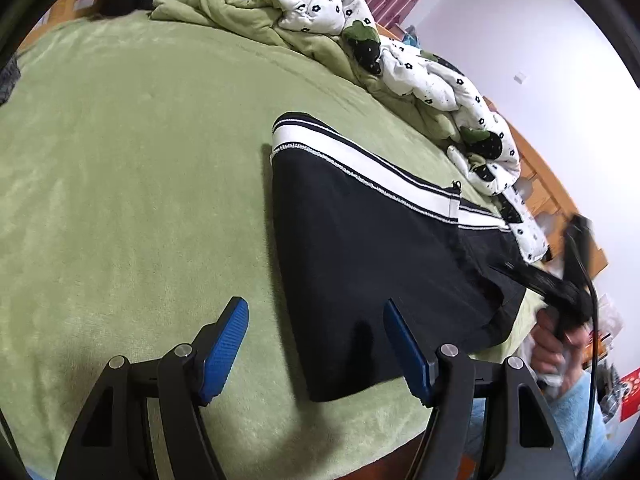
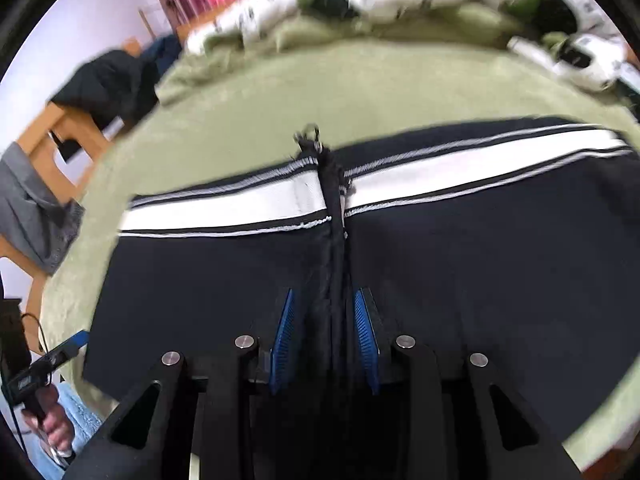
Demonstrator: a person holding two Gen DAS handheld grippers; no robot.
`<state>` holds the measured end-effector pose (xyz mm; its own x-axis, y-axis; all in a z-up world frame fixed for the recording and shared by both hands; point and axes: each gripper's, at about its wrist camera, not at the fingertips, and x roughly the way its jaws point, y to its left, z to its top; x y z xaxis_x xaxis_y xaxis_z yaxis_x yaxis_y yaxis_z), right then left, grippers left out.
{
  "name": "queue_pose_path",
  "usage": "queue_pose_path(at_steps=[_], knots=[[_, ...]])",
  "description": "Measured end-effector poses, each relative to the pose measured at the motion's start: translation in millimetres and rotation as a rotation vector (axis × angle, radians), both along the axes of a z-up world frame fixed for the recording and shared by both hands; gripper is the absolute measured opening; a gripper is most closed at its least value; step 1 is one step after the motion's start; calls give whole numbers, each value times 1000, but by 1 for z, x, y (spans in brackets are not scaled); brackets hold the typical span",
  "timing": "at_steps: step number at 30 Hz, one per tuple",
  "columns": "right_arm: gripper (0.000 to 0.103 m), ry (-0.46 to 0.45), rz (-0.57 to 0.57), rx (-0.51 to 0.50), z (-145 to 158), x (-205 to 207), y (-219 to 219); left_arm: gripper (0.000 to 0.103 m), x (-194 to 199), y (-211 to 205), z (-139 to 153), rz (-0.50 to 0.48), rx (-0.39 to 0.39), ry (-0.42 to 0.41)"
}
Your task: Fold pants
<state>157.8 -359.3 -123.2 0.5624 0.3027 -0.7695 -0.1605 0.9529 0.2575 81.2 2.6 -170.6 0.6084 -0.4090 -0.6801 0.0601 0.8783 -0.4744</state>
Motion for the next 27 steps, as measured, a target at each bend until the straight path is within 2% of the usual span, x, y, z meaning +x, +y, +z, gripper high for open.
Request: queue_pose_path(at_steps=[3,5,6,8,11,13,16,18,20,22,25,27], knots=[[36,24,27,-82,-22,-38,9,68,1,-10,-10,-6,33,41],[36,75,43,-91,-39,-46,10,68,4,-18,-30,-30,63,113],[36,71,40,-92,-46,-53,9,68,2,-20,-33,-22,72,93],[36,40,50,-123,-37,-62,13,68,1,-21,-27,-24,87,94],[37,-5,35,-101,-17,-77,3,66,1,-17,-15,-30,69,115],[40,-49,-29,-89,-3,-88,-16,66,0,-14,-7,-27,55,99],[47,-134,-192,-91,10,-101,-67,66,4,-8,2,-18,34,87],[65,-156,-311,-71,13,-106,-109,66,13,-3,6,-10,-5,83],[69,-152,-391,-23,10,-106,-143,67,22,-1,10,-9,-52,70],[69,-124,-451,8,3,-87,-171,68,29,-1,9,-19,-90,60],[69,-54,-523,51,-21,-54,-206,68,47,-4,3,-32,-99,67],[69,-15,-526,102,-37,-35,-221,68,61,-3,-4,-21,-111,84]])
